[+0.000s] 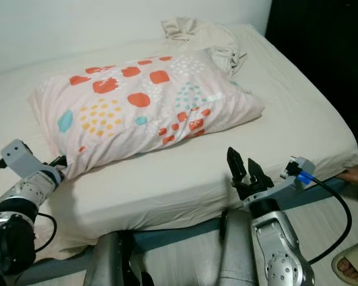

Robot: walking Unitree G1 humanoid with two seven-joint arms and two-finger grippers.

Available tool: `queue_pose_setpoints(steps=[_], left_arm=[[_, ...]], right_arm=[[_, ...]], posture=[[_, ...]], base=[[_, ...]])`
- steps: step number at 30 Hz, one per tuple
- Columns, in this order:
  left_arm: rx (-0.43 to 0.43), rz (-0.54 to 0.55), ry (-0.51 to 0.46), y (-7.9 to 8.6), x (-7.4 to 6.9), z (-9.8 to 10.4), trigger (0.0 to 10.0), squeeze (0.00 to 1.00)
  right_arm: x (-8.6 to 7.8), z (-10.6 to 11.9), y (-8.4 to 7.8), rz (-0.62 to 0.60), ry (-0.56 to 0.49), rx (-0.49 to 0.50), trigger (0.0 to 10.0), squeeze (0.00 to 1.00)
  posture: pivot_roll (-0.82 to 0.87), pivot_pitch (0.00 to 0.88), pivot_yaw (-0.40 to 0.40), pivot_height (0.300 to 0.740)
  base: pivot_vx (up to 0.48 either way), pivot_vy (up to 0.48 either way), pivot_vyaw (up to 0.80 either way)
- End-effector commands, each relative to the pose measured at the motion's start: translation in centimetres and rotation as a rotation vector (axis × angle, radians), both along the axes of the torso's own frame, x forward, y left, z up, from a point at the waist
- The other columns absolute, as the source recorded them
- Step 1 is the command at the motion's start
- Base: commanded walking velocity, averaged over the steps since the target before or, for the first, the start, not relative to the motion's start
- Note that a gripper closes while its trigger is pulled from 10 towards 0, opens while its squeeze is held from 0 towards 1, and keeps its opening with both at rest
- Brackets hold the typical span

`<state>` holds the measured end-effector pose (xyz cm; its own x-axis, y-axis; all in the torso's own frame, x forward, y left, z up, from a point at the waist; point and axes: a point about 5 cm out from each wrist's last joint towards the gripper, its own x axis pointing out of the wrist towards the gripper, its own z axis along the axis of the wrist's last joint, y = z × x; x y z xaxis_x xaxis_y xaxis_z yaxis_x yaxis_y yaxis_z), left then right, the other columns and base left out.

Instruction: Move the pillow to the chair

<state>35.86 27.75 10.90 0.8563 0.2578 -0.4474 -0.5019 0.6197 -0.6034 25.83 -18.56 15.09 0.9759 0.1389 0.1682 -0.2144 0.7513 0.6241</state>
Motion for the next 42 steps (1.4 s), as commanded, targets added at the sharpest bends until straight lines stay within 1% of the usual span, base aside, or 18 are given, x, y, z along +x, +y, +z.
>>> queue_pose_setpoints(steps=[1,2,5,7,13,17,18,19,21,22,27,30,32,33,37,38,39,42], left_arm=[[-0.135,-0.072,-0.022,-1.9,0.1,-0.9,10.0,0.00],[-0.135,-0.072,-0.022,-1.9,0.1,-0.9,10.0,0.00],[-0.276,-0.166,-0.182,-3.6,0.8,-0.1,10.0,0.00],[-0.320,-0.192,-0.256,-4.0,0.8,0.0,10.0,0.00],[-0.391,-0.168,-0.333,-4.2,0.4,-0.4,10.0,0.00],[-0.437,-0.268,-0.361,-6.3,0.4,-0.7,10.0,0.00],[-0.437,-0.268,-0.361,-6.3,0.4,-0.7,10.0,0.00],[-0.454,-0.290,-0.372,-6.9,0.3,-0.8,0.0,0.00],[-0.490,-0.370,-0.398,-8.8,0.1,-1.0,0.0,0.00],[-0.490,-0.370,-0.398,-8.8,0.1,-1.0,0.0,0.00],[-0.579,-0.448,-0.437,-11.3,-0.4,-0.9,0.0,0.00],[-0.599,-0.463,-0.455,-11.7,-0.4,-0.7,0.0,0.00],[-0.645,-0.507,-0.541,-12.0,-0.7,0.7,0.0,0.00],[-0.645,-0.507,-0.541,-12.0,-0.7,0.7,0.0,0.00],[-0.685,-0.558,-0.694,-11.4,-0.9,3.5,0.0,0.00],[-0.685,-0.558,-0.694,-11.4,-0.9,3.5,0.0,0.00],[-0.717,-0.596,-0.775,-11.3,-1.3,5.0,0.0,0.00],[-0.753,-0.643,-0.858,-11.3,-1.9,6.4,0.0,0.00]], right_arm=[[-0.2,-0.7,0.3,0.013,0.032,0.001,10.0,0.00],[-0.2,-0.7,0.3,0.013,0.032,0.001,10.0,0.00],[-0.2,-0.8,0.3,0.012,0.037,-0.002,10.0,0.00],[-0.2,-0.8,0.4,0.015,0.040,-0.005,10.0,0.00],[-0.2,-0.9,0.5,0.021,0.045,-0.012,10.0,0.00],[-0.2,-0.9,0.5,0.021,0.047,-0.013,10.0,0.00],[-0.2,-0.9,0.5,0.021,0.047,-0.013,10.0,0.00],[-0.2,-0.9,0.5,0.020,0.048,-0.014,10.0,0.00],[-0.1,-1.1,0.2,0.002,0.061,-0.018,10.0,0.00],[-0.1,-1.1,0.2,0.002,0.061,-0.018,10.0,0.00],[0.2,-1.6,-0.8,-0.051,0.079,-0.019,10.0,0.00],[0.3,-1.6,-1.1,-0.058,0.073,-0.011,10.0,0.00],[0.7,-1.1,-1.6,-0.060,0.031,0.029,10.0,0.00],[0.7,-1.1,-1.6,-0.060,0.031,0.029,10.0,0.00],[1.2,0.2,-2.5,-0.077,-0.064,0.169,10.0,0.00],[1.2,0.2,-2.5,-0.077,-0.064,0.169,10.0,0.00],[1.3,0.8,-3.3,-0.085,-0.132,0.304,10.0,0.00],[1.4,1.2,-3.8,-0.082,-0.183,0.402,10.0,0.00]], posture=[[-0.23,0.278,0.147,0.527],[-0.23,0.278,0.147,0.527],[-0.23,0.280,0.146,0.527],[-0.23,0.281,0.145,0.527],[-0.23,0.285,0.143,0.527],[-0.22,0.286,0.142,0.527],[-0.22,0.286,0.142,0.527],[-0.22,0.287,0.142,0.527],[-0.22,0.288,0.141,0.527],[-0.22,0.288,0.141,0.527],[-0.20,0.289,0.140,0.527],[-0.20,0.288,0.142,0.527],[-0.19,0.286,0.141,0.527],[-0.19,0.286,0.141,0.527],[-0.18,0.281,0.142,0.527],[-0.18,0.281,0.142,0.527],[-0.17,0.277,0.143,0.527],[-0.17,0.273,0.144,0.527]], base=[[0.000,0.000,0.00],[0.000,0.000,0.00],[0.000,0.000,0.00],[0.000,0.000,0.00],[0.000,0.000,0.00],[0.000,0.000,0.00],[0.000,0.000,0.00],[0.000,0.000,0.00],[0.000,0.000,0.00],[0.000,0.000,0.00],[0.000,0.000,0.00],[0.000,0.000,0.00],[0.000,0.000,0.00],[0.000,0.000,0.00],[0.000,0.000,0.00],[0.000,0.000,0.00],[0.000,0.000,0.00],[0.000,0.000,0.00]])
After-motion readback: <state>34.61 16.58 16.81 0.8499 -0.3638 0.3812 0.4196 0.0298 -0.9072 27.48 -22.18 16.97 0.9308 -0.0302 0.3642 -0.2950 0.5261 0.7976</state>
